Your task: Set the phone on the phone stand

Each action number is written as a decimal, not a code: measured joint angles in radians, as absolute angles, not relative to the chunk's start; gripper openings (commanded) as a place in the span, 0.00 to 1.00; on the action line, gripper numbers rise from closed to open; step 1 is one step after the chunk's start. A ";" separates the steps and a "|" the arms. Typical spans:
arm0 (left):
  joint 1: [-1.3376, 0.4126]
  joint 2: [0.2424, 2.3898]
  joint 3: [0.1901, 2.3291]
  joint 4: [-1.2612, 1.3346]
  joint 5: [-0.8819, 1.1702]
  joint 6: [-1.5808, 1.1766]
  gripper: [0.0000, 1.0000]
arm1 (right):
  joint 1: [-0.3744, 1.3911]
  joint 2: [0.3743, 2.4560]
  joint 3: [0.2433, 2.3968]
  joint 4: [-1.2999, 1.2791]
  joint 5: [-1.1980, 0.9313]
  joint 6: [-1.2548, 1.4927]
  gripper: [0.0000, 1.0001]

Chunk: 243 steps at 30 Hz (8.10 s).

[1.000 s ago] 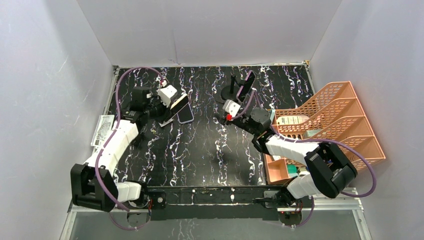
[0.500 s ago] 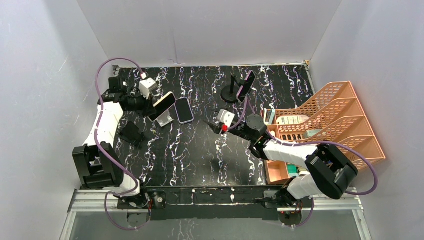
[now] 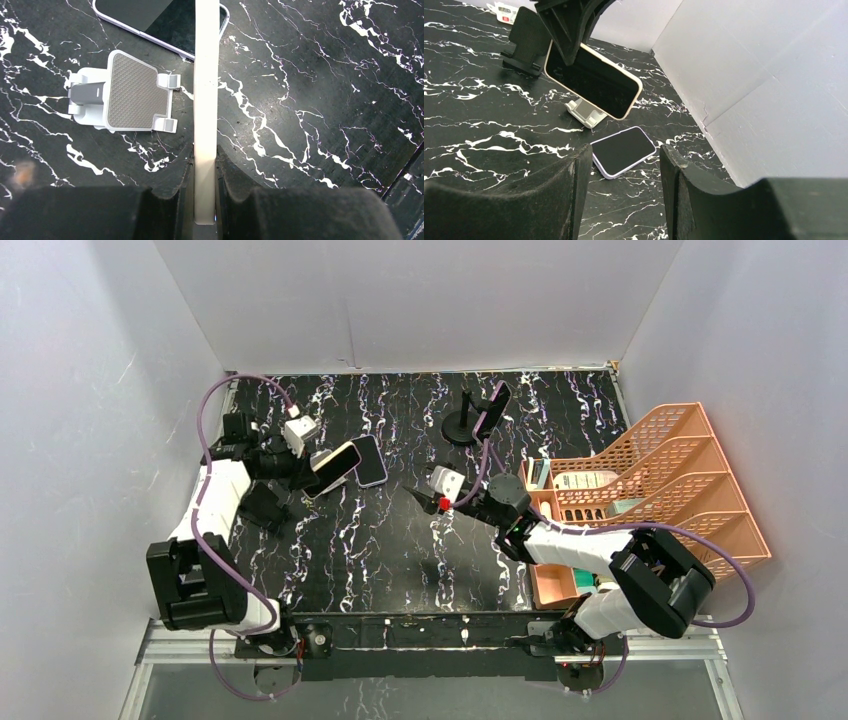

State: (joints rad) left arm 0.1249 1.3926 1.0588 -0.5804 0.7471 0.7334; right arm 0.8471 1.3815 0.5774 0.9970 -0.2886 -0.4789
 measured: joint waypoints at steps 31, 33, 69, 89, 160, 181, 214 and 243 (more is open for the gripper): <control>0.203 1.683 1.090 -0.578 0.793 0.786 0.00 | 0.899 1.383 0.577 0.987 -0.260 -0.551 0.60; 0.203 1.683 1.103 -0.584 0.793 0.793 0.00 | 0.899 1.385 0.577 0.983 -0.261 -0.554 0.60; 0.229 1.788 1.274 -0.645 0.840 0.856 0.00 | 0.899 1.460 0.578 0.922 -0.264 -0.583 0.59; 0.224 1.819 1.274 -0.616 0.815 0.834 0.00 | 0.899 1.462 0.578 0.918 -0.264 -0.585 0.59; 0.223 1.797 1.226 -0.416 0.694 0.650 0.52 | 0.899 1.494 0.580 0.888 -0.272 -0.601 0.60; 0.265 1.287 1.014 -0.134 0.565 0.347 0.61 | 0.900 1.504 0.580 0.884 -0.290 -0.599 0.60; 0.179 1.107 0.754 -0.253 -0.103 0.056 0.41 | 0.915 1.507 0.580 0.884 -0.301 -0.599 0.60; 0.162 1.151 0.723 -0.163 -0.138 0.111 0.00 | 0.915 1.530 0.582 0.868 -0.301 -0.599 0.60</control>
